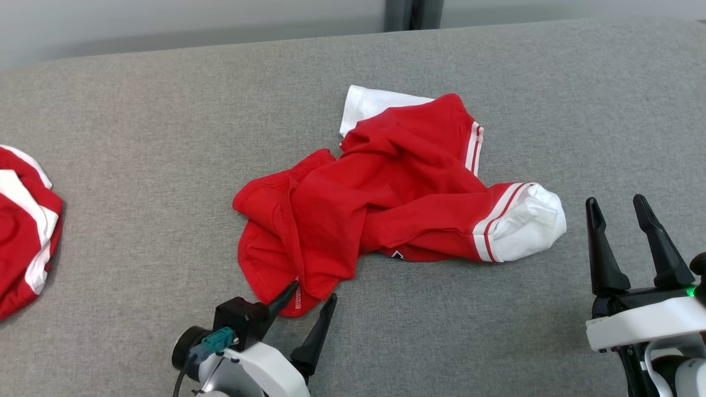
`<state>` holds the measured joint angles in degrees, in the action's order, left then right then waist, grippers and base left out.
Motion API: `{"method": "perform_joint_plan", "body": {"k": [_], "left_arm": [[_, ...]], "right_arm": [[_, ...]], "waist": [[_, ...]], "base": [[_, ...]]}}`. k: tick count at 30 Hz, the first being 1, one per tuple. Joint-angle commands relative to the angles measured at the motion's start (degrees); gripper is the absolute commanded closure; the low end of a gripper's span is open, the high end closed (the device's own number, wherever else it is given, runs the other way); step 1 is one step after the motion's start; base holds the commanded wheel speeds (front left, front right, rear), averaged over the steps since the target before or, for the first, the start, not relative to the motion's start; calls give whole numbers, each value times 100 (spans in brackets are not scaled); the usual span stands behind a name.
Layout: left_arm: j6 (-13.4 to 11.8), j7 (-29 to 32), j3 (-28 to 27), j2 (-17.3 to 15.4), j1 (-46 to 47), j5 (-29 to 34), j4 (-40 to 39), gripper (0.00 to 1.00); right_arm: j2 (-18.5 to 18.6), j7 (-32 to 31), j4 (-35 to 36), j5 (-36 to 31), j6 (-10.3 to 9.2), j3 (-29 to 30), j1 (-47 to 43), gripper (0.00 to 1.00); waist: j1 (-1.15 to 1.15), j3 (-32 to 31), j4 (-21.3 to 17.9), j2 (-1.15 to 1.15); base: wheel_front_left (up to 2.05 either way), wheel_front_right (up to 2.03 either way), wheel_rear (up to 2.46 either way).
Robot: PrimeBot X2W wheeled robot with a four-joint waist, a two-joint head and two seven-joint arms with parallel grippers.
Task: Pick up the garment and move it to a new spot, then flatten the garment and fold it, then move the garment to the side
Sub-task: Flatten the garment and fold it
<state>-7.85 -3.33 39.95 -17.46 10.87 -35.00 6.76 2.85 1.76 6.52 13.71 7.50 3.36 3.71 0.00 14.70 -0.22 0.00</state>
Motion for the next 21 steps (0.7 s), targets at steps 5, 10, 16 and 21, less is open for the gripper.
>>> {"method": "perform_joint_plan", "body": {"k": [5,10,16,21], "left_arm": [[201,108,-89,18,260,-245,355,100],[230,138,-268,-123,417,-349,170,100],[76,228,-547,-457,452,-398,-767,100],[-205,380,-913,-740,234,-586,-1546,100]], "right_arm": [[19,117,-65,69,-2,45,93,0],[20,171,-108,113,-2,113,93,0],[20,226,-162,155,-2,199,126,0],[20,243,-214,233,-2,155,163,0]], "waist": [[0,75,-52,0],[0,95,7,0],[0,44,134,0],[0,74,180,0]], "base": [[0,0,0],[0,0,0],[0,0,0],[0,0,0]]}}
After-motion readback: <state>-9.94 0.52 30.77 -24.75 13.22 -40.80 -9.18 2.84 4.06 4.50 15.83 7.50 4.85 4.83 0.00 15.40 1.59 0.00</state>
